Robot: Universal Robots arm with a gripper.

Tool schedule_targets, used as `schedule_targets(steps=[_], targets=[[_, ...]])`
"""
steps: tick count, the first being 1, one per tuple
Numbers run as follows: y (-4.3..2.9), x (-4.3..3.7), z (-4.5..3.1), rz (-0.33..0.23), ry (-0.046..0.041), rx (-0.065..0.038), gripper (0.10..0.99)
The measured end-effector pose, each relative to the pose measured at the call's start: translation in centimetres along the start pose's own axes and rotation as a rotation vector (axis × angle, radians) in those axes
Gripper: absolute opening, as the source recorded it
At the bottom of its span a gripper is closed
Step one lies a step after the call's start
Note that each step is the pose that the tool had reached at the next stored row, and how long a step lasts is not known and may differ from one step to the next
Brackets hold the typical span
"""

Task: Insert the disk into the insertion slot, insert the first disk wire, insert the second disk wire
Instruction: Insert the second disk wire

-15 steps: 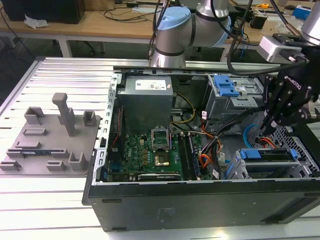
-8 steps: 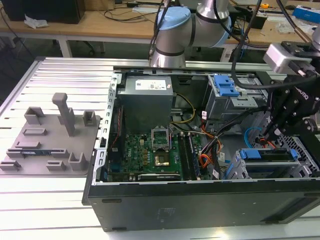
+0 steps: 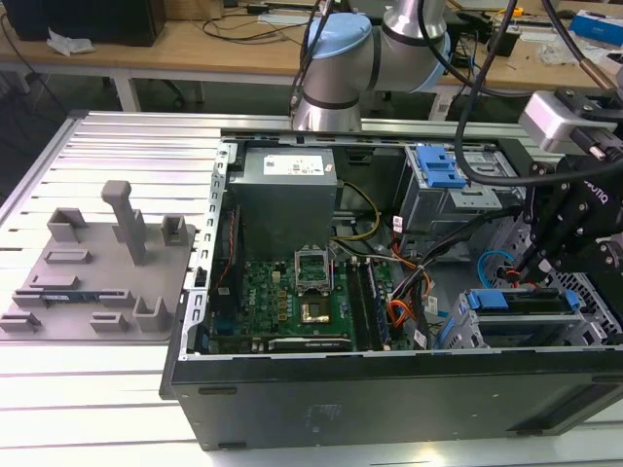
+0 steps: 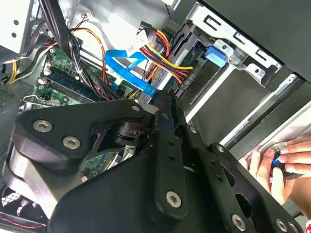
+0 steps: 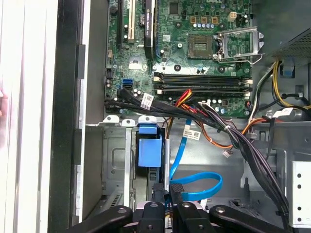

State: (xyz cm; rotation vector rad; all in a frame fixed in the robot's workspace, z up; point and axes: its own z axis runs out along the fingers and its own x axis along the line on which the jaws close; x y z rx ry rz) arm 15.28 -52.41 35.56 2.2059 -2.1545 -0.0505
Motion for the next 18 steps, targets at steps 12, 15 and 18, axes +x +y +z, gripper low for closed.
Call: schedule_targets(steps=[12, 15, 18], targets=[[0.01, 0.57, 0.04, 0.0, 0.0, -0.001, 0.161], [0.01, 0.62, 0.1, 0.0, 0.0001, -0.001, 0.161], [-0.01, 0.64, 0.2, 0.0, 0.0, -0.001, 0.161]])
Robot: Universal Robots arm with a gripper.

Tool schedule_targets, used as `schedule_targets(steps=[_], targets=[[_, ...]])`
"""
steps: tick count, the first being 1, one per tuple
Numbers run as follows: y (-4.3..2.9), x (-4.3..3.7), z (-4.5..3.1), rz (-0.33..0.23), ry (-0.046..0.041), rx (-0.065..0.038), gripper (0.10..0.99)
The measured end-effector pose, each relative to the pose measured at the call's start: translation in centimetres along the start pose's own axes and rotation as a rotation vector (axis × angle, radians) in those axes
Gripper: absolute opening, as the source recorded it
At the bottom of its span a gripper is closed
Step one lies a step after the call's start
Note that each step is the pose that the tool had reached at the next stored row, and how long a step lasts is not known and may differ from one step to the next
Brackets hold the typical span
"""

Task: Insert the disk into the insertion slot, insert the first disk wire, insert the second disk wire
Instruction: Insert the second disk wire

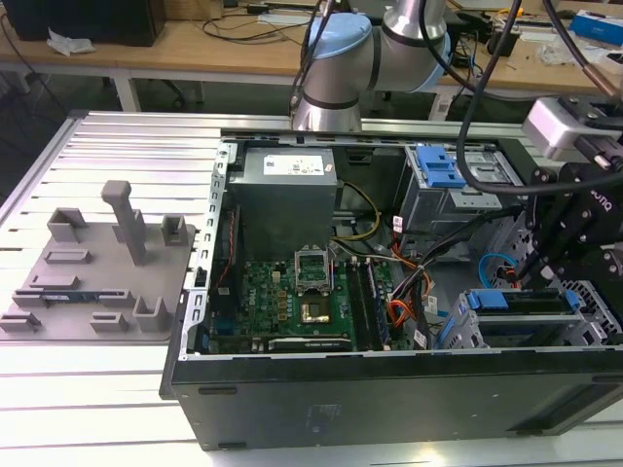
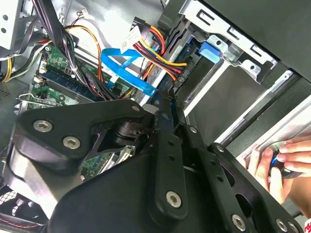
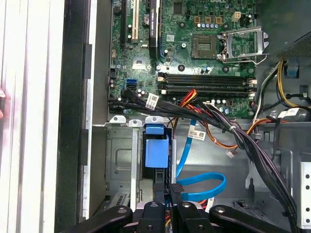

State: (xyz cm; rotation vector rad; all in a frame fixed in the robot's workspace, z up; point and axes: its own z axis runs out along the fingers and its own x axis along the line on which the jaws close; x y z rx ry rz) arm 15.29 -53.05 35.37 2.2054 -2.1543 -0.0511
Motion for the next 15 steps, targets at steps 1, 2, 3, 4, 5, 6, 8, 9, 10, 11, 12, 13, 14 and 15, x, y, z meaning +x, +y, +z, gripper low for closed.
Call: schedule_targets(steps=[1, 2, 3, 4, 5, 6, 8, 9, 10, 11, 12, 13, 14, 15], targets=[[-0.03, 0.01, 0.03, 0.0, 0.0, 0.0, 0.161], [-0.05, 0.01, 0.05, 0.0, 0.0, 0.0, 0.161], [-0.09, 0.03, 0.09, 0.0, -0.0002, 0.0, 0.161], [-0.12, 0.05, 0.11, 0.0, 0.0002, 0.0, 0.161], [-0.14, 0.06, 0.15, 0.0, 0.0002, 0.0, 0.161], [-0.16, 0.06, 0.17, 0.0, 0.0002, 0.0, 0.161], [-0.19, 0.07, 0.25, 0.0, 0.0, 0.0, 0.161], [-0.2, 0.07, 0.29, 0.0, 0.0, 0.0, 0.161], [-0.22, 0.07, 0.35, 0.0, 0.0, 0.0, 0.161], [-0.25, 0.07, 0.44, 0.0, -0.0001, 0.0, 0.161], [-0.27, 0.08, 0.48, 0.0, 0.0001, 0.0, 0.161], [-0.29, 0.08, 0.52, 0.0, 0.0001, 0.0, 0.161], [-0.32, 0.08, 0.6, 0.0, -0.0001, 0.0, 0.161], [-0.34, 0.08, 0.74, 0.0, 0.0001, 0.0, 0.161]])
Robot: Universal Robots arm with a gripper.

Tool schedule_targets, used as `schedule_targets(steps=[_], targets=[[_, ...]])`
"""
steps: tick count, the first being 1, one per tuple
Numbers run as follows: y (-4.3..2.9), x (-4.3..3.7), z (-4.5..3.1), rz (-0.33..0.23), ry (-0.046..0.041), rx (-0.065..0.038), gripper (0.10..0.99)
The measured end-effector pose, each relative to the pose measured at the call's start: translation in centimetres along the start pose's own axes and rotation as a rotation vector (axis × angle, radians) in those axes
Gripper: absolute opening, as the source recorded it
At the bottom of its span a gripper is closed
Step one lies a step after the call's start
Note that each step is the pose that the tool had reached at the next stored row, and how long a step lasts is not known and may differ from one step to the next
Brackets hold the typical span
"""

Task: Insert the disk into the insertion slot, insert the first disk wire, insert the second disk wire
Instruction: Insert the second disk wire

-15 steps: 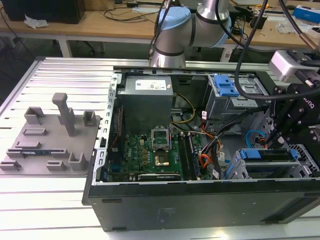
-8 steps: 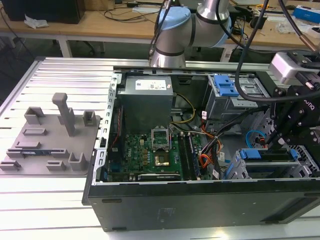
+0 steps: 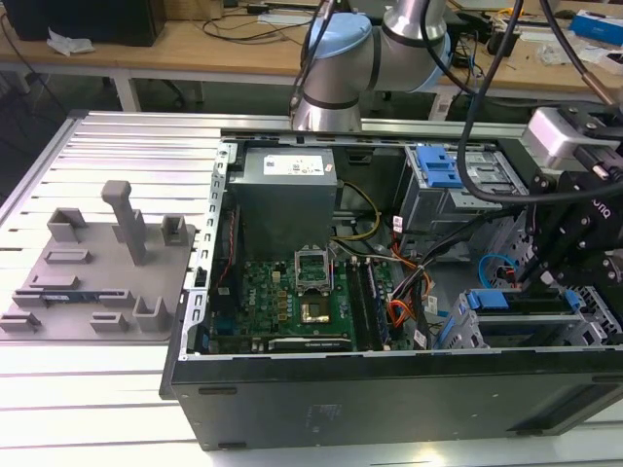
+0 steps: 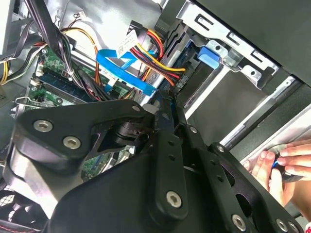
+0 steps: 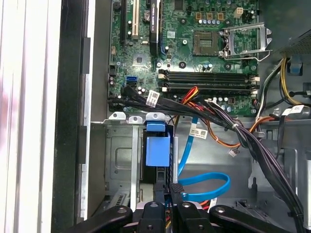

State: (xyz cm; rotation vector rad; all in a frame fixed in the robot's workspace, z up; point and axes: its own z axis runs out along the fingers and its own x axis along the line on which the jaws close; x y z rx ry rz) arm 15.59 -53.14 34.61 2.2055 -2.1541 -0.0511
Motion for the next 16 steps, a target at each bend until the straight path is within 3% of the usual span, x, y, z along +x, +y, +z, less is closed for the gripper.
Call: schedule_targets(steps=[9, 11, 13, 14, 16], targets=[[-0.08, 0.12, 0.94, 0.0, -0.0002, 0.0, 0.173], [-0.07, 0.13, 0.9, 0.0, -0.0005, 0.0, 0.294], [-0.03, 0.14, 0.29, 0.0, -0.0001, 0.0, 0.294], [-0.01, 0.11, -0.05, 0.0, -0.0004, 0.0, 0.361], [0.11, -0.22, -1.88, 0.001, -0.0002, 0.001, 0.361]])
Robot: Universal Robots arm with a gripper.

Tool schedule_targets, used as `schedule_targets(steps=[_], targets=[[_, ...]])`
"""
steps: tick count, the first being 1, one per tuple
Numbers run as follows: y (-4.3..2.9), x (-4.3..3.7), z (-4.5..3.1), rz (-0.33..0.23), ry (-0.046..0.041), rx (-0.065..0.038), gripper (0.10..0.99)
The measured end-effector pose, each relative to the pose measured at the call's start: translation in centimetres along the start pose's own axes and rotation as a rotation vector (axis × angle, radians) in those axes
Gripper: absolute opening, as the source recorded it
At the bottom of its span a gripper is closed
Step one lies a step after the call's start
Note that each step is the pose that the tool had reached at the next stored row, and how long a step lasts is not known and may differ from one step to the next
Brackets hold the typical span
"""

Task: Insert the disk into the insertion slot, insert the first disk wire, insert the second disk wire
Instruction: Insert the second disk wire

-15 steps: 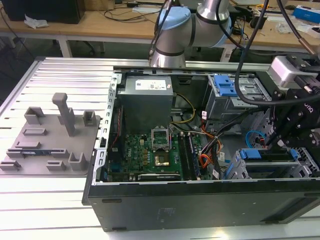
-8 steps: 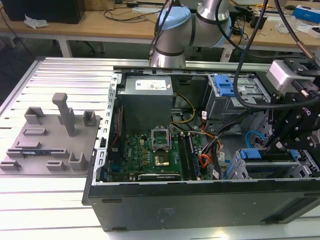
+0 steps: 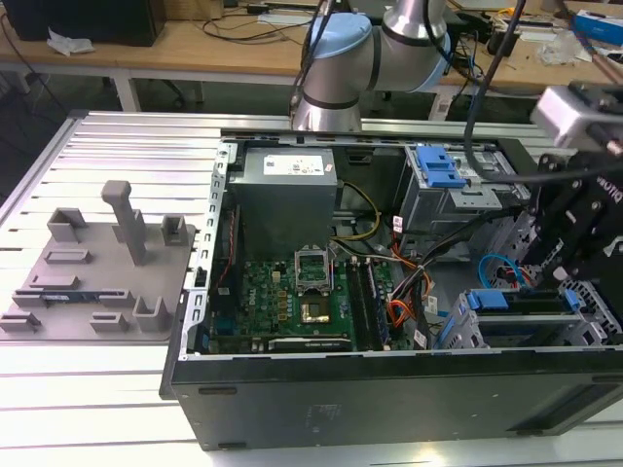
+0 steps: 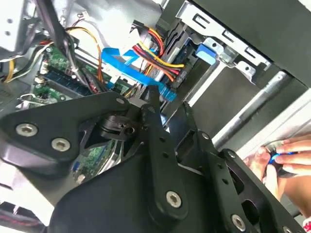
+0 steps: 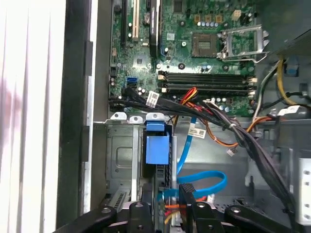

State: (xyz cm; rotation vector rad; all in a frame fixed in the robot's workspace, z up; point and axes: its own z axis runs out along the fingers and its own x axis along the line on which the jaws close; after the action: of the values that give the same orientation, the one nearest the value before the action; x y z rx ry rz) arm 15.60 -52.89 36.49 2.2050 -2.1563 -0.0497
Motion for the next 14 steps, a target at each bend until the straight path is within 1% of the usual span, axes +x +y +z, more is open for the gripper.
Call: schedule_targets(steps=[1, 2, 4, 7, 9, 11, 14], targets=[[0.05, -0.15, -0.95, 0.002, 0.0006, 0.002, 0.361], [0.06, -0.23, -1.2, 0.003, 0.0014, 0.002, 0.361], [0.07, -0.32, -1.24, 0.004, 0.004, 0.003, 0.361], [0.07, -0.35, -1.25, 0.004, 0.0042, 0.003, 0.361], [0.08, -0.37, -1.25, 0.004, 0.0041, 0.003, 0.212], [0.08, -0.39, -1.25, 0.004, 0.0042, 0.003, 0.106], [0.07, -0.42, -1.26, 0.004, 0.0042, 0.003, 0.106]])
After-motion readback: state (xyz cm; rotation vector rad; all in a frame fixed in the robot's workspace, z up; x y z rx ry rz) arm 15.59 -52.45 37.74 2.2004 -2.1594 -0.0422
